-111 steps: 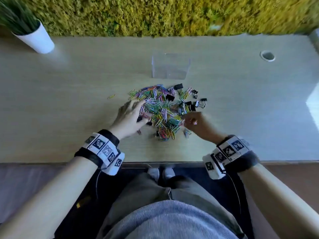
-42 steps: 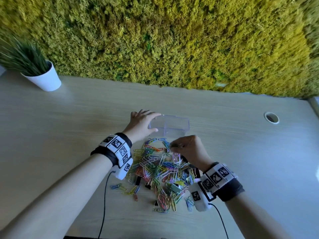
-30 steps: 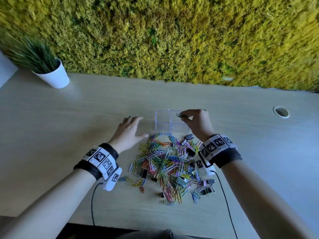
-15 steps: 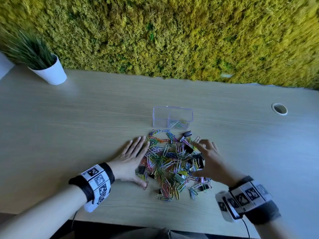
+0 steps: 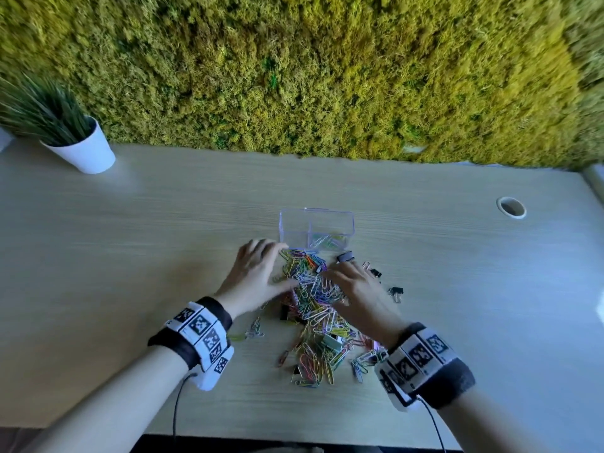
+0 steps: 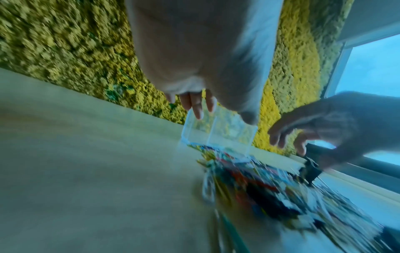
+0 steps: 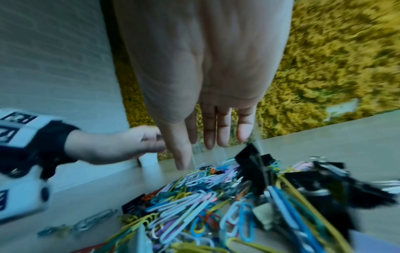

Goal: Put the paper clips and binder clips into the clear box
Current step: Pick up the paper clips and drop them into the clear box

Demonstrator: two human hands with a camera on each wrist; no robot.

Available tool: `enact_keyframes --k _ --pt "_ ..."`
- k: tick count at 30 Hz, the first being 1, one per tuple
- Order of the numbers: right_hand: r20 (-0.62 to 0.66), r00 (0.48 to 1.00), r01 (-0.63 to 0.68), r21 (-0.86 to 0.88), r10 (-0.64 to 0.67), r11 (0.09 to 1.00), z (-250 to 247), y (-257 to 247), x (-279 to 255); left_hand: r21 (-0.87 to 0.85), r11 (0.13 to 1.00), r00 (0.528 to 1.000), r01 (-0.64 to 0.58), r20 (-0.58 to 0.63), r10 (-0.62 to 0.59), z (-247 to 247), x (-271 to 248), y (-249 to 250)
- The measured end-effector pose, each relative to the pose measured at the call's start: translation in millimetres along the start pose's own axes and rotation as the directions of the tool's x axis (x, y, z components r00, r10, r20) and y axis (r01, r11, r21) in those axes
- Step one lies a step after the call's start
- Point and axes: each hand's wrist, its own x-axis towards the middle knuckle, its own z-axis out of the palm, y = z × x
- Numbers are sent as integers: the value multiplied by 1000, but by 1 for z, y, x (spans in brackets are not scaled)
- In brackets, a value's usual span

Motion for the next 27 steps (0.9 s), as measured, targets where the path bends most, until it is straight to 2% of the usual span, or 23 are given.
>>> enact_keyframes --k 3,5,8,11,14,18,21,27 --pt "162 986 63 -84 -48 995 10 -15 16 -3 1000 971 27 -236 -27 -15 13 -11" --pt "242 969 88 -130 -55 988 16 -20 25 -17 999 954 49 -294 -52 -24 24 -12" --pt "264 963 104 -175 -55 979 24 -23 32 -6 999 965 51 -257 -51 -31 38 -12" --pt "176 981 108 -141 -83 984 28 -23 35 17 999 986 49 -161 -46 -31 49 -9" --pt "104 990 94 -21 -91 995 30 -19 36 71 996 992 55 -114 -46 -28 54 -3" --pt "19 997 -79 233 77 969 24 -10 38 71 993 987 95 -136 -85 -27 58 0" --pt "-46 977 -172 412 210 895 17 -3 37 58 993 984 102 -154 -92 -26 61 -2" --pt "-29 935 -253 643 353 722 2 12 37 -47 995 972 85 -217 -93 -21 63 -8"
